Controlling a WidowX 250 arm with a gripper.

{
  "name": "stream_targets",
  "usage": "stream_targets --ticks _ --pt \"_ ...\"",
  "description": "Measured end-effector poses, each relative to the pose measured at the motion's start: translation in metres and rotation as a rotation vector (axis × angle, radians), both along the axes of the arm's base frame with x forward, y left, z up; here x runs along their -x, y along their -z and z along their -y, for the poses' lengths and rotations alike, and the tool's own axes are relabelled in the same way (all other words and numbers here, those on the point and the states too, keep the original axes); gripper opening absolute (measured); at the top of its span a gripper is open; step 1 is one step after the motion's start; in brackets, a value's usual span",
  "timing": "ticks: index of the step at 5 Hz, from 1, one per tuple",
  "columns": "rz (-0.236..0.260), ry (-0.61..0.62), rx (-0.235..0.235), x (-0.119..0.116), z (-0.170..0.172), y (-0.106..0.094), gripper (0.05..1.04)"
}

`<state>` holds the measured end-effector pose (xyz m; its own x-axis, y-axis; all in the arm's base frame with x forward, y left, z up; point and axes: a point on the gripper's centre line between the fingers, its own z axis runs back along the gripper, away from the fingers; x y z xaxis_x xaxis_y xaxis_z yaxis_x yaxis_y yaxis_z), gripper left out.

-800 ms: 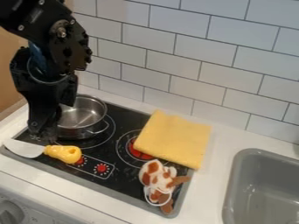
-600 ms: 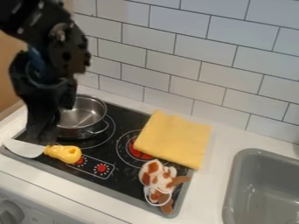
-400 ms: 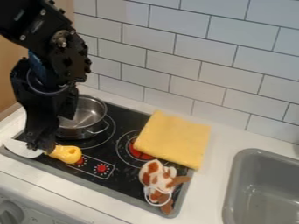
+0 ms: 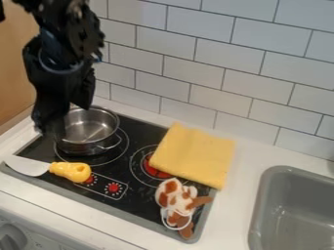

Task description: Put the silver pot in the top right corner

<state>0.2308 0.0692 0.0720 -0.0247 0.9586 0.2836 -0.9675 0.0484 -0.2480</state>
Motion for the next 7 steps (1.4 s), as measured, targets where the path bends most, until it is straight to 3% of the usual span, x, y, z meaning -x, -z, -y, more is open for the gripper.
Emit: stream_targets --ticks 1,3,5,7 --pt "-0.026 0.123 0.022 -0.017 -0.002 -0.002 0.999" --pt "-0.072 0.340 -0.055 -0.049 0.001 0.007 0.999" --pt "-0.074 0.474 -0.092 -0.084 0.017 0.013 0.999" --pt "-0.109 0.556 -0.056 -0.097 0.031 0.032 0.999"
